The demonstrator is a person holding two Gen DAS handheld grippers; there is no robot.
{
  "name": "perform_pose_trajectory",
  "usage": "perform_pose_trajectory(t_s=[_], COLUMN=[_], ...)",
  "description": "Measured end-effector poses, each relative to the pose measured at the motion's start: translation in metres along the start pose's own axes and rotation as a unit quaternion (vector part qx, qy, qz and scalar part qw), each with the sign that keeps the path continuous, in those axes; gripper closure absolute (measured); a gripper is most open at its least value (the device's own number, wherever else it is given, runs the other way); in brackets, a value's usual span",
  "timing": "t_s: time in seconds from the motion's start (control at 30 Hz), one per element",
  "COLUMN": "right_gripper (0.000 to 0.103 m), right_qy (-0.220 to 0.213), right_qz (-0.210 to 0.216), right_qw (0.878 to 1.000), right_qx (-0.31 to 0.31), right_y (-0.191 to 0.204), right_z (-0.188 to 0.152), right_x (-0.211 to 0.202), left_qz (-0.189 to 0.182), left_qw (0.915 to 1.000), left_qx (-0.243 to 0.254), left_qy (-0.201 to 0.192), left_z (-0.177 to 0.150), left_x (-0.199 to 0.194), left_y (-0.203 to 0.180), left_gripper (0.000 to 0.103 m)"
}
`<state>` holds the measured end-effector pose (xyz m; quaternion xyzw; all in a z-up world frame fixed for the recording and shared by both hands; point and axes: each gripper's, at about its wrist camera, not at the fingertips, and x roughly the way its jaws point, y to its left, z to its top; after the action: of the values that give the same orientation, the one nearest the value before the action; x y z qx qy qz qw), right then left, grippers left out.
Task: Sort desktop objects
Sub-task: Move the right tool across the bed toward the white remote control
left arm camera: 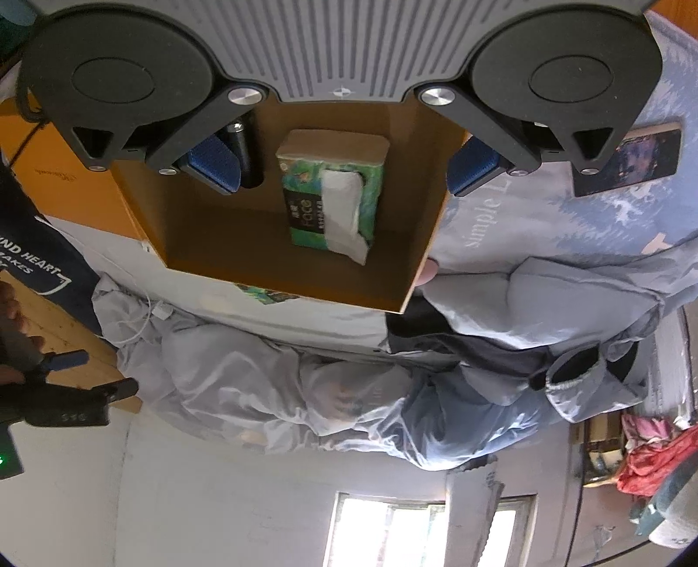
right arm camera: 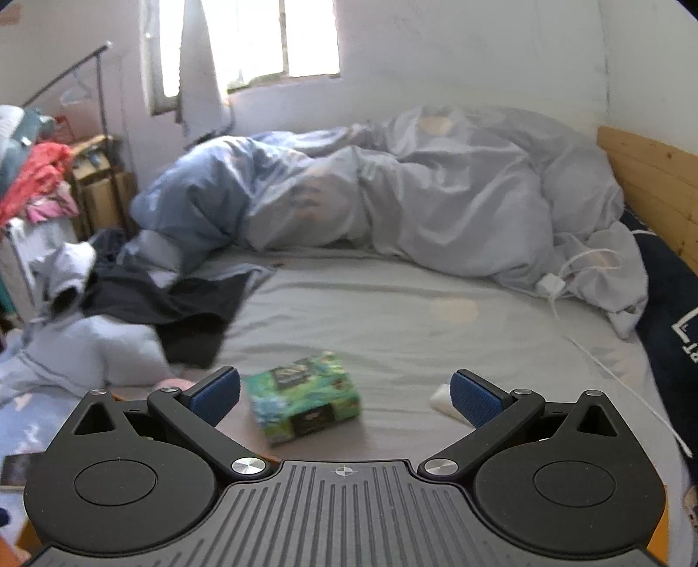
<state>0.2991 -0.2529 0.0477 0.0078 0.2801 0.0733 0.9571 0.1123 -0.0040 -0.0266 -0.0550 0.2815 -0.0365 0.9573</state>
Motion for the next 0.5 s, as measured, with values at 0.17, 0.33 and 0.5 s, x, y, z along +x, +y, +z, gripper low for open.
perform_pose_trajectory(t_s=[0.17, 0.33, 0.5], right_gripper=[0.000, 0.000, 0.000], right_qy=[0.011, 0.022, 0.037], right_qz=[-0.017, -0.033, -0.041], right_qw=[1.000, 0.999, 0.998], right_qx=[0.003, 0.010, 0.007], right_y=[-0.019, -0.036, -0.054], right_z=[-0.004, -0.008, -0.013], right_x=[0.020, 0.038, 0.058], left_qz=[-0.004, -0.003, -0.005], left_qw=[0.9999, 0.9999, 0.9998], left_qx=[0.009, 0.014, 0.014], left_qy=[0.003, 0.009, 0.015], left_z=[0.002, 0.008, 0.019], left_x=[0.011, 0.025, 0.041], left_y=[-0.009, -0.017, -0.026], left_gripper=[0.000, 0.000, 0.000])
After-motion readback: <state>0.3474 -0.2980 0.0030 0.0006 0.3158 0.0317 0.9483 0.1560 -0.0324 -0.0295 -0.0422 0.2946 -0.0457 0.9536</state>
